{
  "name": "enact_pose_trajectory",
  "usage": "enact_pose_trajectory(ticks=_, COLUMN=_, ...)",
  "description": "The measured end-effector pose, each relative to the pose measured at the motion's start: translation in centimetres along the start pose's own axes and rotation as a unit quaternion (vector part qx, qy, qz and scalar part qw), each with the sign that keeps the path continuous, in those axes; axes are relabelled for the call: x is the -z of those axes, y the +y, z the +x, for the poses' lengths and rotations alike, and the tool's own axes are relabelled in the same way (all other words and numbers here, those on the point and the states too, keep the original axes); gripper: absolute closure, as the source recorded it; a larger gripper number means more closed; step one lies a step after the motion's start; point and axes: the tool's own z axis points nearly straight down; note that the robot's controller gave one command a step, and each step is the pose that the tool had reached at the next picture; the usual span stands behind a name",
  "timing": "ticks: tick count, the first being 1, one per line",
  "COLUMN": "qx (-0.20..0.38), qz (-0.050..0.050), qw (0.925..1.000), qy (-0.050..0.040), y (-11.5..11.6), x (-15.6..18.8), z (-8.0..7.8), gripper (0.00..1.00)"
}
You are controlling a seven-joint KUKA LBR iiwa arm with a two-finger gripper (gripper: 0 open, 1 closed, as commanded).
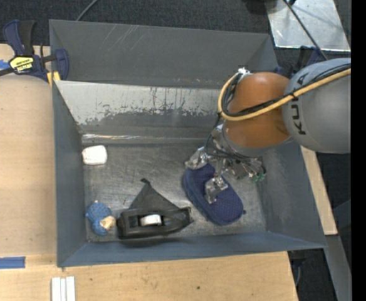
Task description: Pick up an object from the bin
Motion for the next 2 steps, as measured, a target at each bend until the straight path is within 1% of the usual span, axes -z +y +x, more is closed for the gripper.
enact_pose_trajectory(ticks=1, qx=0.039, qz=0.001, qw=0.9992, qy=-0.0052, y=0.0, x=11.3, z=0.9, gripper=1.0)
enact_pose_trajectory(ticks=2, qx=0.053, qz=0.002, qw=0.9986, qy=-0.0062, y=-3.3, x=35.0, z=0.5, gripper=1.0)
